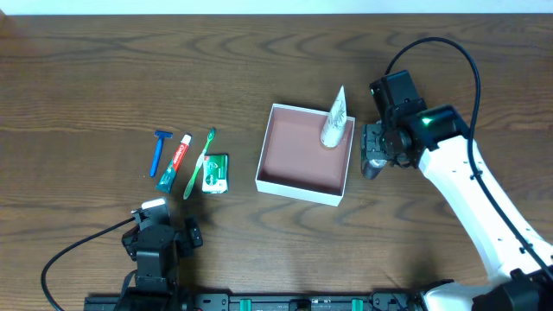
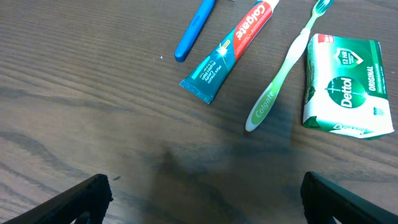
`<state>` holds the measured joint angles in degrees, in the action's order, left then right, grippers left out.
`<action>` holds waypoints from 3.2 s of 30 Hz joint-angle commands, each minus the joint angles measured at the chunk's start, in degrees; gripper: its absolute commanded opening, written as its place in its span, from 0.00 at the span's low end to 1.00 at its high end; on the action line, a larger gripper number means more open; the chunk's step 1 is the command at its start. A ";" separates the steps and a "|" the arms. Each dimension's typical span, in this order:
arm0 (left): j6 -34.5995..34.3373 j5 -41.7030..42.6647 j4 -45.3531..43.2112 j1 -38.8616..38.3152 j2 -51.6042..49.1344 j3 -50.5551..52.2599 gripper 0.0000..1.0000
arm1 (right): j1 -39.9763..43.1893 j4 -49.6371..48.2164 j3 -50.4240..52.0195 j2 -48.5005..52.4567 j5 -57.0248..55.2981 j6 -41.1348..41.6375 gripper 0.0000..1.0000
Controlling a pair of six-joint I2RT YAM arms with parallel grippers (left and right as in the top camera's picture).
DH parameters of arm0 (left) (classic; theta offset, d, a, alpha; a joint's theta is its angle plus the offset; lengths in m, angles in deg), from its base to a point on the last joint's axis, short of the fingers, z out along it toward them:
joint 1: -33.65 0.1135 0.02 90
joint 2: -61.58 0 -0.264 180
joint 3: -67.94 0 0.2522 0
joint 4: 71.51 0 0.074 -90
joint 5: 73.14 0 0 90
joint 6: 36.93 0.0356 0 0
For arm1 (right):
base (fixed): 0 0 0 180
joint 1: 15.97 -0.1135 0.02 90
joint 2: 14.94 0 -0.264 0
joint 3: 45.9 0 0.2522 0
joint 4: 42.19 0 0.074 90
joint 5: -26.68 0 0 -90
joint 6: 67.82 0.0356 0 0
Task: Pack container
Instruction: 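Grasp the blue-labelled liquid bottle with the right gripper, then place the bottle into the box beside the lotion tube, retract right arm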
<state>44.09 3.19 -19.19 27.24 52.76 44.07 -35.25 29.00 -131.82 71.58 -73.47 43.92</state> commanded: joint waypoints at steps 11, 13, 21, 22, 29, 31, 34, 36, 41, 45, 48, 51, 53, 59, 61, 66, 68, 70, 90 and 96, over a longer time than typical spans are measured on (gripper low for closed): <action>0.15 -0.46 0.00 0.35 0.37 0.72 0.98 | 2.40 -13.20 8.50 1.27 -1.62 1.81 0.68; 0.15 -0.46 0.00 0.35 0.37 0.72 0.98 | 2.40 -13.81 8.59 1.27 -1.62 1.81 0.66; 0.15 -0.46 0.00 0.35 0.37 0.72 0.98 | 2.38 -13.99 9.09 1.27 -1.18 2.12 0.60; 0.15 -0.46 0.00 0.35 0.37 0.72 0.98 | 2.40 -13.88 9.29 1.27 -1.18 2.60 0.60; 0.15 -0.46 0.00 0.35 0.37 0.72 0.98 | 2.40 -12.22 9.40 1.27 -1.20 3.54 0.58; 0.15 -0.46 0.00 0.35 0.37 0.72 0.98 | 2.40 -12.00 9.40 1.27 -1.25 3.52 0.56; 0.15 -0.46 0.00 0.35 0.37 0.72 0.98 | 2.40 -12.96 9.40 1.27 -1.92 3.50 0.50; 0.15 -0.46 0.00 0.35 0.37 0.72 0.98 | 2.40 -13.40 9.38 1.22 -1.99 3.50 0.41; 0.15 -0.46 0.00 0.35 0.37 0.72 0.98 | 2.38 -12.83 9.33 -0.02 -2.03 1.68 0.33; 0.15 -0.46 0.00 0.35 0.37 0.72 0.98 | 2.38 -11.10 8.50 -5.07 -2.08 -1.07 0.34; 0.15 -0.46 0.00 0.35 0.37 0.72 0.98 | 2.38 -7.52 6.19 -11.43 -2.05 -1.25 0.32; 0.15 -0.46 0.00 0.35 0.37 0.72 0.98 | 1.92 -3.17 2.27 -17.90 -0.07 -2.51 0.28; 0.15 -0.46 0.00 0.35 0.37 0.72 0.98 | 0.96 -0.37 -0.44 -21.33 2.67 -4.66 0.24; 0.15 -0.46 0.00 0.35 0.37 0.72 0.98 | -5.73 2.36 -3.39 -27.82 8.70 -1.90 0.24; 0.15 -0.46 0.00 0.35 0.37 0.72 0.98 | -8.31 2.36 -3.37 -27.63 8.70 -0.22 0.23; 0.15 -0.46 0.00 0.35 0.37 0.72 0.98 | -12.96 0.09 -3.04 -22.29 8.68 3.65 0.23; 0.15 -0.46 0.00 0.35 0.37 0.72 0.98 | -13.94 -1.51 -3.04 -18.64 8.68 5.22 0.23; 0.15 -0.46 0.00 0.35 0.37 0.72 0.98 | -14.49 -3.19 -3.04 -14.97 8.35 5.68 0.22; 0.15 -0.46 0.00 0.35 0.37 0.72 0.98 | -15.13 -5.46 0.33 5.75 -2.51 12.09 0.63; 0.15 -0.46 0.00 0.35 0.37 0.72 0.98 | -15.28 -5.60 0.59 3.17 -2.54 11.85 0.74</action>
<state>44.09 3.19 -19.21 27.24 52.76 44.07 -49.81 23.19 -132.13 77.22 -75.15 55.08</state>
